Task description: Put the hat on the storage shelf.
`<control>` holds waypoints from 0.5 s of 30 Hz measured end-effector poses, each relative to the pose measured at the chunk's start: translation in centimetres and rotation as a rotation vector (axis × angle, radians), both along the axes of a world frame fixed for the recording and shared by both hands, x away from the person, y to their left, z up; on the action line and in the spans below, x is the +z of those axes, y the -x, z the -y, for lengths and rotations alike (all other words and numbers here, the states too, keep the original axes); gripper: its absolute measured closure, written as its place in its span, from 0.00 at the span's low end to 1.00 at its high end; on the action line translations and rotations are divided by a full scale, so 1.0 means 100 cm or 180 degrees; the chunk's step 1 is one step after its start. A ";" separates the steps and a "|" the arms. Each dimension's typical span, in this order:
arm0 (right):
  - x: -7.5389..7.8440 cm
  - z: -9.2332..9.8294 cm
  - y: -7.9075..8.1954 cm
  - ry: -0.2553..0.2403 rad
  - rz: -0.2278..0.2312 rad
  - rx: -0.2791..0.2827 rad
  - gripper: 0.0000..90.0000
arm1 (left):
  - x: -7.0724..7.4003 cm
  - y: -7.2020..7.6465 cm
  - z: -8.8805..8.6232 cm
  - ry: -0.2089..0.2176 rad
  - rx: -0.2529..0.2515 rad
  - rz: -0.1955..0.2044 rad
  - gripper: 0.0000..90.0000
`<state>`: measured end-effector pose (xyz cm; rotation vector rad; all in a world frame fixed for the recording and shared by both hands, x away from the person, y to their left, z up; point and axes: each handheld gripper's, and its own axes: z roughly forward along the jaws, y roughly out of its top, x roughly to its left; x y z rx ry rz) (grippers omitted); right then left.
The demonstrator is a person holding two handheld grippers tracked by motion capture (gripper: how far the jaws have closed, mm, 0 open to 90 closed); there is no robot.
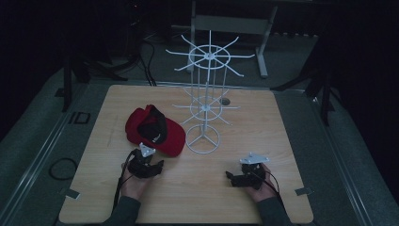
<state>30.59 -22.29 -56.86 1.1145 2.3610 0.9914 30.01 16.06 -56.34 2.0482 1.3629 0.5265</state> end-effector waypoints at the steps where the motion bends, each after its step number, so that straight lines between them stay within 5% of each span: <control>1: 0.000 0.000 0.000 0.0000 0.0000 0.0000 0.14 | 0.000 0.000 0.000 0.0002 0.0003 0.0004 0.47; 15: 0.000 0.000 0.000 0.0000 -0.0001 -0.0001 0.14 | 0.000 0.001 0.004 0.0014 0.0030 0.0041 0.56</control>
